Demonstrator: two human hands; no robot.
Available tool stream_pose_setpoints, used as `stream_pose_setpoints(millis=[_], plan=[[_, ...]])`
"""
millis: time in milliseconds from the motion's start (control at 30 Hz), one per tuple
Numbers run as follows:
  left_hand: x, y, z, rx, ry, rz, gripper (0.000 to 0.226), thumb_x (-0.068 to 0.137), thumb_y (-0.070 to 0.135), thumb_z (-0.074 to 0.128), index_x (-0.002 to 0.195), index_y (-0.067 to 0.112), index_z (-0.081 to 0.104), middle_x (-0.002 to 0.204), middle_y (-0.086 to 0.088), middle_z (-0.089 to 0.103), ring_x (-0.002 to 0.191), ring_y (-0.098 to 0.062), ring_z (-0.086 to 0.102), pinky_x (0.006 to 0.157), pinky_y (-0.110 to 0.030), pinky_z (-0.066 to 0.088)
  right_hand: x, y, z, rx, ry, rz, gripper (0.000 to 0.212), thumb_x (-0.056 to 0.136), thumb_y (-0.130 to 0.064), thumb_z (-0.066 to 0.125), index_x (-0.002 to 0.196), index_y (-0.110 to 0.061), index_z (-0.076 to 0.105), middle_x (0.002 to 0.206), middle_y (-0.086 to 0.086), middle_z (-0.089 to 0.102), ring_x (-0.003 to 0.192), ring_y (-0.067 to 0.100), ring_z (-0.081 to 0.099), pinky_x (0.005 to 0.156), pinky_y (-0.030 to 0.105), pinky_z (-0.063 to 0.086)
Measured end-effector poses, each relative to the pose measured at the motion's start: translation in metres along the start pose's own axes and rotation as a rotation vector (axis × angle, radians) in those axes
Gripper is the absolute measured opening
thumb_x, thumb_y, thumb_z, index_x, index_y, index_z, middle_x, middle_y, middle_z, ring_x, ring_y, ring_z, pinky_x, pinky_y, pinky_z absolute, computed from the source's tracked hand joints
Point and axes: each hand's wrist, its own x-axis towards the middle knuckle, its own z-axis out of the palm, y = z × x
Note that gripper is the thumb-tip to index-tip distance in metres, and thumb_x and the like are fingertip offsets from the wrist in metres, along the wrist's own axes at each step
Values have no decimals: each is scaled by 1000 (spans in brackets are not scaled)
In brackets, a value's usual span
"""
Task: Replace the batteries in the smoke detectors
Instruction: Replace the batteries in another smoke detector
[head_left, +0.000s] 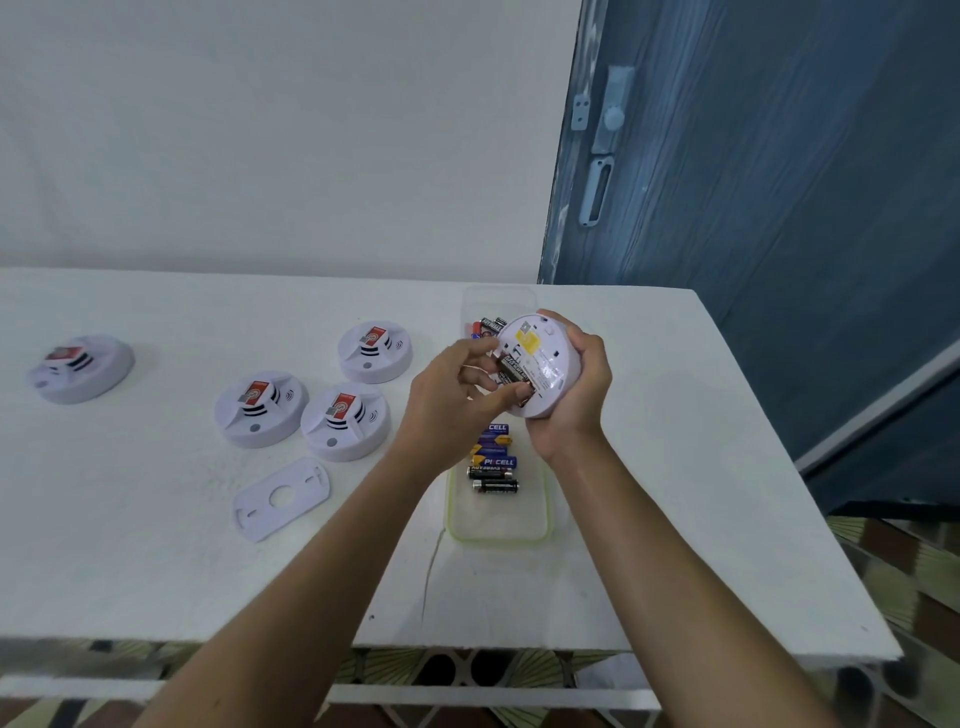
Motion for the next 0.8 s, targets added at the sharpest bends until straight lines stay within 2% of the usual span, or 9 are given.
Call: stream_pose_setpoints(millis=[133, 200, 333, 400, 467, 567, 600, 700, 800], plan=[[-4, 0, 4, -114, 17, -9, 32, 77, 21, 82, 101, 18, 62, 88, 0, 69, 81, -12, 66, 77, -26, 56, 2, 1, -8, -4, 62, -50, 31, 92, -36, 43, 106, -21, 66, 97, 8, 68, 83, 25, 65, 63, 30, 51], [-5, 4, 6, -225, 11, -39, 25, 79, 13, 80, 92, 16, 59, 87, -3, 69, 78, -11, 66, 76, -24, 55, 4, 0, -12, -8, 98, -74, 31, 93, -35, 43, 105, -20, 66, 95, 7, 67, 83, 24, 64, 63, 29, 51], [-7, 7, 0, -363, -29, -89, 25, 81, -3, 71, 93, 14, 57, 88, -9, 64, 80, -25, 68, 79, -35, 57, 5, -6, -22, 15, 148, -120, 30, 94, -33, 43, 105, -18, 67, 89, 3, 68, 82, 22, 66, 68, 29, 52], [-9, 3, -7, -272, -121, -82, 24, 78, -2, 72, 92, 15, 62, 88, -5, 64, 82, -33, 69, 79, -45, 56, 5, -8, -28, 22, 179, -127, 30, 95, -32, 42, 105, -18, 66, 88, 1, 68, 80, 20, 66, 68, 28, 51], [-14, -1, -13, -140, -230, -104, 18, 76, 3, 72, 86, 16, 65, 85, -2, 68, 80, -29, 71, 74, -47, 56, 4, -10, -33, 32, 201, -130, 30, 96, -32, 41, 105, -17, 66, 86, 0, 68, 77, 18, 67, 68, 27, 51], [-24, -8, -16, 103, -331, -34, 16, 76, 6, 72, 82, 19, 67, 78, 1, 71, 69, -11, 65, 68, -34, 53, 4, -9, -36, 45, 223, -130, 31, 96, -32, 41, 106, -17, 66, 87, 0, 68, 75, 16, 67, 65, 26, 52], [-27, -10, -16, 181, -361, 28, 17, 74, 7, 72, 83, 21, 68, 79, 4, 71, 71, -8, 64, 69, -27, 53, 3, -8, -37, 49, 229, -129, 31, 97, -31, 40, 107, -17, 66, 87, 0, 68, 74, 16, 68, 64, 25, 53], [-35, -16, -17, 349, -446, 157, 19, 68, 11, 73, 82, 23, 70, 77, 14, 67, 75, -2, 59, 69, -7, 40, 3, -6, -37, 79, 225, -122, 32, 96, -31, 40, 107, -16, 66, 87, 0, 69, 73, 16, 68, 64, 26, 53], [-39, -22, -19, 451, -492, 240, 17, 66, 15, 73, 82, 22, 71, 74, 19, 61, 72, 3, 55, 70, -6, 38, 1, -3, -35, 105, 221, -114, 33, 96, -32, 40, 106, -17, 68, 89, 1, 70, 75, 17, 69, 66, 27, 53]])
